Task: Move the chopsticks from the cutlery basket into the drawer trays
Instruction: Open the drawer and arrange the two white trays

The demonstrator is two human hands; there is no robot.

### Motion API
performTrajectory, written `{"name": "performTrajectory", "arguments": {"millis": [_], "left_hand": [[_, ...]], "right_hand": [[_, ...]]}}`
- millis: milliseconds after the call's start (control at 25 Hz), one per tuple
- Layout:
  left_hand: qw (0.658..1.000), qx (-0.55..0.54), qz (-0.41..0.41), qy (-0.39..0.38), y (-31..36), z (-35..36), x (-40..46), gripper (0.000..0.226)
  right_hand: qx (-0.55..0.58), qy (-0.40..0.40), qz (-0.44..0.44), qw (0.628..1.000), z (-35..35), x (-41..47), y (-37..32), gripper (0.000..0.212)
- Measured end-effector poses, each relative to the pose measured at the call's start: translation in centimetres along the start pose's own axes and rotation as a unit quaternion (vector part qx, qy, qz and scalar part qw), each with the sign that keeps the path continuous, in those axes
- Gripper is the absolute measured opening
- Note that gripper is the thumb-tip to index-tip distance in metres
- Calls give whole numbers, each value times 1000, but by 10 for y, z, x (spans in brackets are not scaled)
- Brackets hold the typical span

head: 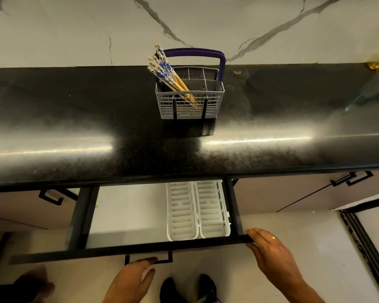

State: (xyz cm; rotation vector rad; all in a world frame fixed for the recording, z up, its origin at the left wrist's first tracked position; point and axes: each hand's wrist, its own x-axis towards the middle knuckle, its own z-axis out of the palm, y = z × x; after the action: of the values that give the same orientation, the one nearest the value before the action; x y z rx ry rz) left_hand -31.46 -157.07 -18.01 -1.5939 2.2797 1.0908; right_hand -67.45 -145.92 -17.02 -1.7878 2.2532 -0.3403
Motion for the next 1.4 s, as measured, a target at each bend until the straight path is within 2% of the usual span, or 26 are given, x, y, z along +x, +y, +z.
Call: {"name": "performTrajectory", "arguments": {"millis": [40, 160, 280, 360, 400, 480, 520, 600, 640, 680, 720, 800, 920, 960, 1040, 1120, 1160, 1240, 1400], "left_hand": [[999, -34, 14, -6, -3, 0, -11, 49], [996, -80, 27, 2, 5, -16, -40, 9], [993, -114, 26, 7, 1, -25, -49, 12], [994, -111, 6, 13, 6, -37, -50, 19], [994, -108, 5, -3, 5, -42, -46, 25], [996, -54, 46, -50, 0, -41, -41, 32], [996, -37, 16, -79, -1, -38, -36, 28], [989, -3, 16, -150, -16, -32, -28, 13], [985, 12, 28, -169, -17, -35, -23, 34], [981, 30, 41, -188, -20, -37, -15, 43], [983, 36, 65, -170, -18, -42, -12, 37], [983, 40, 62, -165, -8, -47, -17, 21], [989, 8, 25, -147, 16, -58, -22, 4], [990, -10, 0, -141, 24, -59, -20, 6], [995, -63, -40, -70, 36, -57, -6, 6], [991, -101, -82, -11, 43, -45, 16, 24], [989, -105, -104, -1, 45, -36, 29, 40], [986, -95, -133, -33, 45, -19, 53, 64], [980, -133, -122, -87, 50, -1, 71, 69]], "right_hand": [[2, -2, 5, 1000, -1, -7, -1, 39], [-2, 5, 5, 1000, 2, -23, -1, 44], [-1, -6, -16, 1000, 7, -38, 3, 26], [20, -27, -12, 999, 2, -44, 4, 30], [24, -31, -12, 999, -2, -47, 4, 29], [9, -42, -24, 999, -10, -51, -1, 49], [1, -57, -19, 998, -14, -51, -5, 55], [12, -73, 10, 997, -21, -53, -10, 59], [16, -79, 23, 996, -21, -55, -9, 60], [15, -92, 27, 995, -24, -57, -12, 60], [7, -108, 22, 994, -28, -57, -15, 59], [9, -129, 35, 991, -41, -53, -24, 52], [56, -160, 100, 980, -50, -40, -31, 79], [49, -169, 112, 978, -49, -31, -35, 78], [64, -168, 123, 976, -36, -10, -43, 61], [70, -183, 135, 971, -16, 11, -49, 31], [52, -200, 148, 967, -7, 21, -52, 25], [33, -221, 178, 958, 8, 35, -57, 28], [21, -206, 209, 956, 25, 41, -57, 31]]}}
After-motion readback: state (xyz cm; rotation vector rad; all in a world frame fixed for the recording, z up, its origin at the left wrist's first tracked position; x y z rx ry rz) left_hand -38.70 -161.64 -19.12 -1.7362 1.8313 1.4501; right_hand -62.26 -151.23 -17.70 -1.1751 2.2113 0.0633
